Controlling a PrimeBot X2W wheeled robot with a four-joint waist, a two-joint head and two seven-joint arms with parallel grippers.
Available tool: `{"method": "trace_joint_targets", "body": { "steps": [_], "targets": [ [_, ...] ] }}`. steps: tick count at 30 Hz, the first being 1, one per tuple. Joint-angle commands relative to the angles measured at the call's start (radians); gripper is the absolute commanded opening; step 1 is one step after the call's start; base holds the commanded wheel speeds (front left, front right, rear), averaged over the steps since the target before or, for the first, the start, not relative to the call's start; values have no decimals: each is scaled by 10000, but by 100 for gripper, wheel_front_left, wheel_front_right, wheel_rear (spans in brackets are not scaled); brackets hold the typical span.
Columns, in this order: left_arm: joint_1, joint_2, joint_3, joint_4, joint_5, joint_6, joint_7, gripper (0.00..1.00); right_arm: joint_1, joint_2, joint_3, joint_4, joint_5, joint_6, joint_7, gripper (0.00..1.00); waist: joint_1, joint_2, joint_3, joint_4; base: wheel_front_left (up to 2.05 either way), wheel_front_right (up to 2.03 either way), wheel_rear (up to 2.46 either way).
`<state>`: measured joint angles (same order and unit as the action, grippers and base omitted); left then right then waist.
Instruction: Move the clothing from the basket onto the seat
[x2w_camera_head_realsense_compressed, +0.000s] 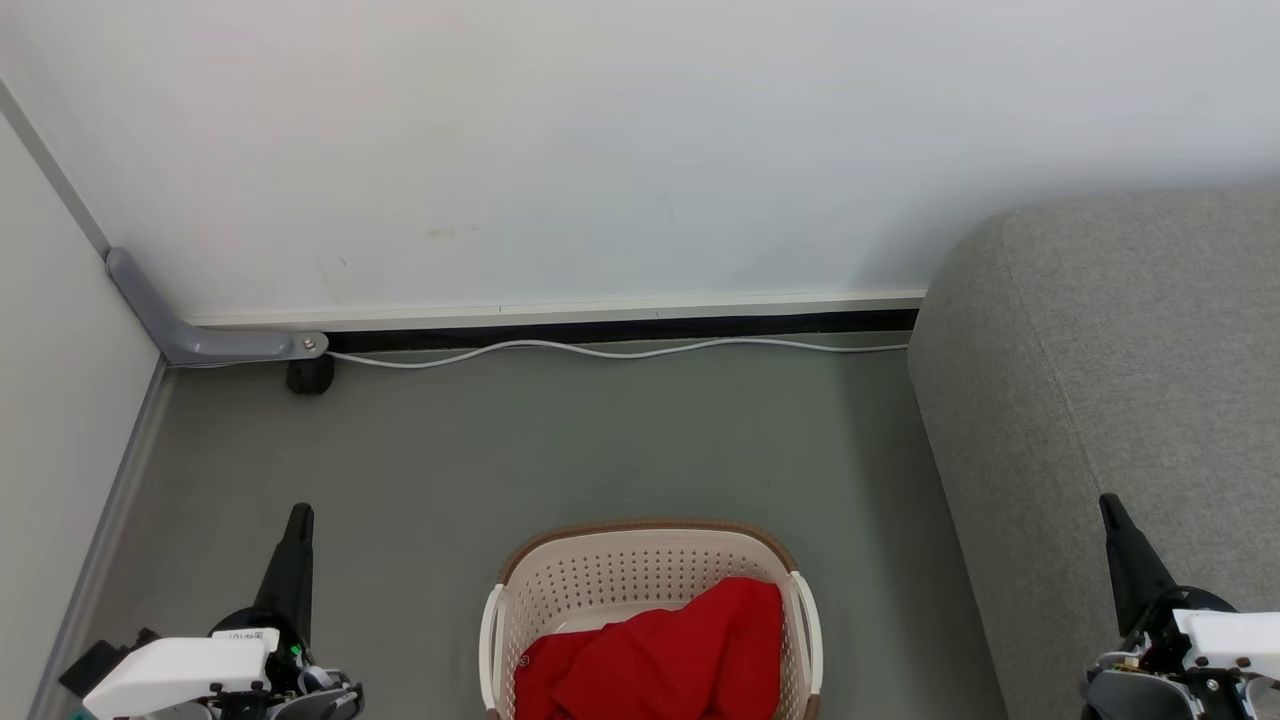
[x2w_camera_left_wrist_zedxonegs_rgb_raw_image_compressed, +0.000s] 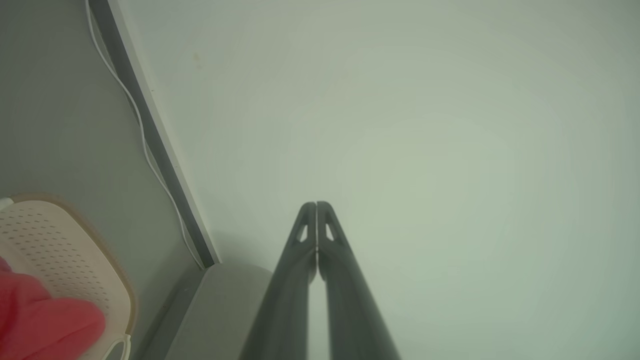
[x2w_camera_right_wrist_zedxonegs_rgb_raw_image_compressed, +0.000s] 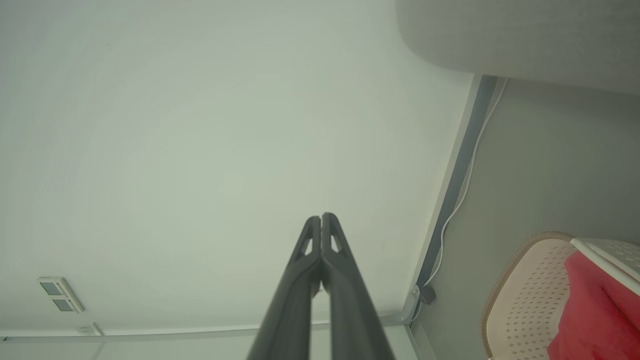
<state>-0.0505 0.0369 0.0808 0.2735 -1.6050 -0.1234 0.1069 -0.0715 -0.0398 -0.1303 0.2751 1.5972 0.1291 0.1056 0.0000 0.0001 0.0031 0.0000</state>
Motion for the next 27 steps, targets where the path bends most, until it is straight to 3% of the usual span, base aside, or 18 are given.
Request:
{"method": "trace_joint_targets", "body": {
  "steps": [1,27],
  "targets": [
    [-574,133,326,-287,-39,-73,60,0,-364,-104,169,-303,118,16,73,0,0,-1,0,0,0,0,0],
    [-574,133,326,-287,-39,-73,60,0,-364,-104,169,-303,118,16,73,0,0,-1,0,0,0,0,0]
  ]
}}
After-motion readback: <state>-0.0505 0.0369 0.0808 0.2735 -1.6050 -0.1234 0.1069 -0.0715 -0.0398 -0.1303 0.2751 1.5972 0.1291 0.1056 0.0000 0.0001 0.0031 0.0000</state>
